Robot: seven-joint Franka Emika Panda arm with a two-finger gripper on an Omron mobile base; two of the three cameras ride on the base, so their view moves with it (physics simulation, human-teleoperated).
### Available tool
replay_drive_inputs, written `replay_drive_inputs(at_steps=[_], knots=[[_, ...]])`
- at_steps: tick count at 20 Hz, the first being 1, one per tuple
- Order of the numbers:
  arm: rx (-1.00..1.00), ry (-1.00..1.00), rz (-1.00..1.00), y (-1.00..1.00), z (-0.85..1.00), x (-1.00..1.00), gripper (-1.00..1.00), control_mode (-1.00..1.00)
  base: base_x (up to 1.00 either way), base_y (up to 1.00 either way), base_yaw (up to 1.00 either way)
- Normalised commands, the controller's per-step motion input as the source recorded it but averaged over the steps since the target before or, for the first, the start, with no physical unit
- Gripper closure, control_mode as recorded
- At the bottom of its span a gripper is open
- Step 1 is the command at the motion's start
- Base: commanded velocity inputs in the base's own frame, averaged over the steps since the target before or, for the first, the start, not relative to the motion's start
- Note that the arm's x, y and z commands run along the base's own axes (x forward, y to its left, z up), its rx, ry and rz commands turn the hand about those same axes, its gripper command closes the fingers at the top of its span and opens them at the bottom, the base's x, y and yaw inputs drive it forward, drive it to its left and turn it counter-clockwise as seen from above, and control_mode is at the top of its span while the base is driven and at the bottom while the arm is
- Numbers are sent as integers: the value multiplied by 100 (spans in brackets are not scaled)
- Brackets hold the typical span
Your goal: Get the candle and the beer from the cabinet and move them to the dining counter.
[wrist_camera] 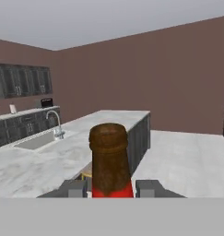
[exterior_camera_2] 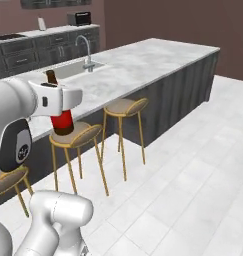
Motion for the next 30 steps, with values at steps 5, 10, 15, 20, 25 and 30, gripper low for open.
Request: replay_drive_inputs(at_steps=[5, 10, 15, 20, 25, 30], knots=[[0, 0, 0, 0, 0, 0, 100, 100, 94, -60, 34], [0, 0, 0, 0, 0, 0, 100, 100, 92, -69, 46], [0, 0, 0, 0, 0, 0, 100, 100, 82, -32, 72], [0, 0, 0, 0, 0, 0, 100, 100, 70, -22, 78], [0, 0, 0, 0, 0, 0, 100, 100, 34, -53, 41], [0, 0, 0, 0, 0, 0, 100, 100, 33, -69, 23]])
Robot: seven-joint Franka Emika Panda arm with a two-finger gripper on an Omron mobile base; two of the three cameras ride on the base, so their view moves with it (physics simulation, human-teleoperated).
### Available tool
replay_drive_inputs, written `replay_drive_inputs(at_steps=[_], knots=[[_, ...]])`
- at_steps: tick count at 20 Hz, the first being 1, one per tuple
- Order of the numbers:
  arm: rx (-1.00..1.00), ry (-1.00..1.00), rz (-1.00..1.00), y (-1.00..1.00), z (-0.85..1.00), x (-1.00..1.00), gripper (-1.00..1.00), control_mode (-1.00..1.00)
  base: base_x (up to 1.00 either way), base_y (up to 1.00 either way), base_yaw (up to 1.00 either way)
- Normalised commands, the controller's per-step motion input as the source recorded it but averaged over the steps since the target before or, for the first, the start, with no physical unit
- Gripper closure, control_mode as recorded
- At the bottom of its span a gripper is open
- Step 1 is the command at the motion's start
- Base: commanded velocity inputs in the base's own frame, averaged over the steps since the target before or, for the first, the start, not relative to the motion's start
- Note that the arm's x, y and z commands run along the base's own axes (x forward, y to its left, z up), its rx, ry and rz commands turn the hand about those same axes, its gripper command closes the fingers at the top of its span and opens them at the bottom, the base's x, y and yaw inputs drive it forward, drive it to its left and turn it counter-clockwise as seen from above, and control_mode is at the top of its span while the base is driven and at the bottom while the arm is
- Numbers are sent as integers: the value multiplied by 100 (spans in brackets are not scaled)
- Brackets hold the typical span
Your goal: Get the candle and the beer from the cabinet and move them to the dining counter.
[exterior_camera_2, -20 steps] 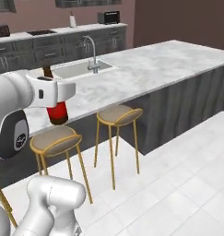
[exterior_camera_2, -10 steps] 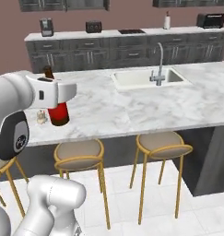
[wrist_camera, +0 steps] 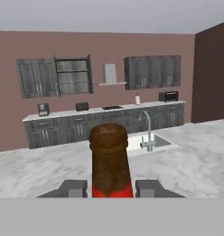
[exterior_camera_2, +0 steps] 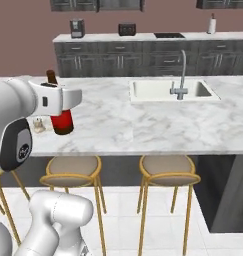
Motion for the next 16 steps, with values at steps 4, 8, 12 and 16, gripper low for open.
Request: replay_drive_inputs(at_steps=[4, 8, 12, 16], knots=[[0, 0, 0, 0, 0, 0, 100, 100, 38, -63, 31], [0, 0, 0, 0, 0, 0, 100, 100, 34, -31, 39], [0, 0, 0, 0, 0, 0, 100, 100, 14, 0, 20], [0, 0, 0, 0, 0, 0, 100, 100, 28, 0, 13]])
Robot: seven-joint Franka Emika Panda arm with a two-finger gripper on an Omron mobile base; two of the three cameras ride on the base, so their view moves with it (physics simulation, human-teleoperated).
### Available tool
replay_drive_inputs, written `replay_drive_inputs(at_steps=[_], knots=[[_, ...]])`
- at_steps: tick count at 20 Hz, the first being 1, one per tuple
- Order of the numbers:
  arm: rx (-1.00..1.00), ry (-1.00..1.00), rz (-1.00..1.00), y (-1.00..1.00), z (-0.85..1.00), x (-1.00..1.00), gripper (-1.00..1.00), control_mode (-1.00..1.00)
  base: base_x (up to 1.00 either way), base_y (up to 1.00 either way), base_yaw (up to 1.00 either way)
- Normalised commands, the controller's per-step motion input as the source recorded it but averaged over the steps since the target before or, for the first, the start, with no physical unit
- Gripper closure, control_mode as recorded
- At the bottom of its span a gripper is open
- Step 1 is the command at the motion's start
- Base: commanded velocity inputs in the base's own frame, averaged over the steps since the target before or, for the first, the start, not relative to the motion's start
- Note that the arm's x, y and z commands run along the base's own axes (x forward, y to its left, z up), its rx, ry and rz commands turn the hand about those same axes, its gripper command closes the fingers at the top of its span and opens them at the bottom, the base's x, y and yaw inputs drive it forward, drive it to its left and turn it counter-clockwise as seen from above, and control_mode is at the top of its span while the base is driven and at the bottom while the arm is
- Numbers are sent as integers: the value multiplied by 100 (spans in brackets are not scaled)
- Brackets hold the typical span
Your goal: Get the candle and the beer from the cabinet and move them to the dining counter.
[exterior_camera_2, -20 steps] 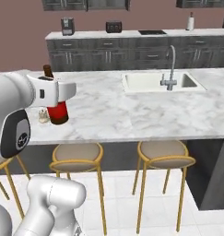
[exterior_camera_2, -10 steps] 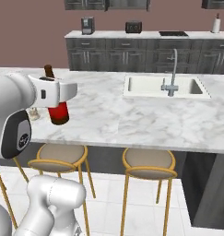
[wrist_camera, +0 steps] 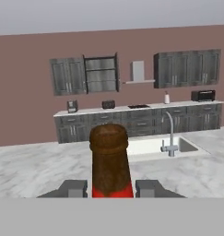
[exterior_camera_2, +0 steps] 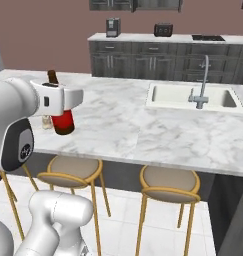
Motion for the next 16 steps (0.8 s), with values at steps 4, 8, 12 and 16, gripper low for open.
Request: replay_drive_inputs(at_steps=[4, 8, 12, 16], knots=[[0, 0, 0, 0, 0, 0, 100, 100, 28, 0, 12], [0, 2, 11, 0, -24, 28, 100, -100, 7, 0, 4], [0, 4, 12, 0, -24, 57, 100, -100, 0, 0, 0], [0, 1, 13, 0, -32, 95, 100, -100, 0, 0, 0]])
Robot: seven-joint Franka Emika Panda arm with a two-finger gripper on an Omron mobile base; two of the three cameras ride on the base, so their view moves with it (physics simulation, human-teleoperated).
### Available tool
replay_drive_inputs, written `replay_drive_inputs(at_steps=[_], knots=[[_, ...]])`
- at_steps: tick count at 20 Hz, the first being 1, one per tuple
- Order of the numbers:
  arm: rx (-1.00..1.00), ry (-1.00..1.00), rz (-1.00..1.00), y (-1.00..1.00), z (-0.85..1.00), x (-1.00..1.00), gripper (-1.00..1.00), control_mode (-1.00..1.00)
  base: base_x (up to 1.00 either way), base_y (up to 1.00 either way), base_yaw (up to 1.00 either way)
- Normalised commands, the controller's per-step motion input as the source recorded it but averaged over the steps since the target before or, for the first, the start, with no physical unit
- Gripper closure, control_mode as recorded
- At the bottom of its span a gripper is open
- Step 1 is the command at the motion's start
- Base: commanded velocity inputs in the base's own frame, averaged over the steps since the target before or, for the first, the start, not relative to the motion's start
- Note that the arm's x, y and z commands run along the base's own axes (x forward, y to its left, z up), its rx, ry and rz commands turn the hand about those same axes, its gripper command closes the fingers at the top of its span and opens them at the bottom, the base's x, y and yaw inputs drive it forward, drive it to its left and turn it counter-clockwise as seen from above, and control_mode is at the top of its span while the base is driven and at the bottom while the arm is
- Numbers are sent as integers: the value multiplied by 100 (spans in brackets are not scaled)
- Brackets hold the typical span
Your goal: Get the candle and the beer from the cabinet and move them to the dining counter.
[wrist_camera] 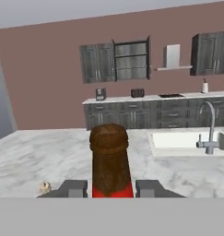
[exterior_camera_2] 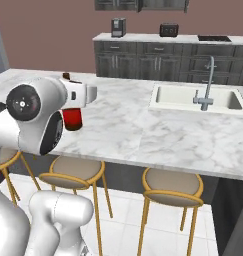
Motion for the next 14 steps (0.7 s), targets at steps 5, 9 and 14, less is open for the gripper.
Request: replay_drive_inputs(at_steps=[5, 9, 14], knots=[[0, 0, 15, 0, -45, 100, 100, -100, 0, 0, 0], [0, 4, 17, -4, -54, 98, 100, -100, 0, 0, 0], [0, 7, 20, -12, -47, 81, 100, -100, 0, 0, 0]])
